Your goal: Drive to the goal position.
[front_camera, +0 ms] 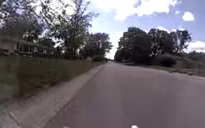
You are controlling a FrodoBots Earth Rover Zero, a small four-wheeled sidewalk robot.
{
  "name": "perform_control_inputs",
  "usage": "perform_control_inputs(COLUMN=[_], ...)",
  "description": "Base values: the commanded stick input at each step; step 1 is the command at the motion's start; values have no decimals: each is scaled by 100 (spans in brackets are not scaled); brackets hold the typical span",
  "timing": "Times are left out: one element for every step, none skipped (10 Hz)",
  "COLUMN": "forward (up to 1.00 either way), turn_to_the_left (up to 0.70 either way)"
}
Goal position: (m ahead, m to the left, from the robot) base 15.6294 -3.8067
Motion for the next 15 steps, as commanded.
perform_control_inputs(forward=[85, 85, 85, 85, 85, 85, 85, 85, 85, 85, 85, 85, 85, 85, 85], turn_to_the_left=[0, 0, 0, 0, 0, 0, -12, -28, -34, -23, -7, 0, 0, 0, 0])
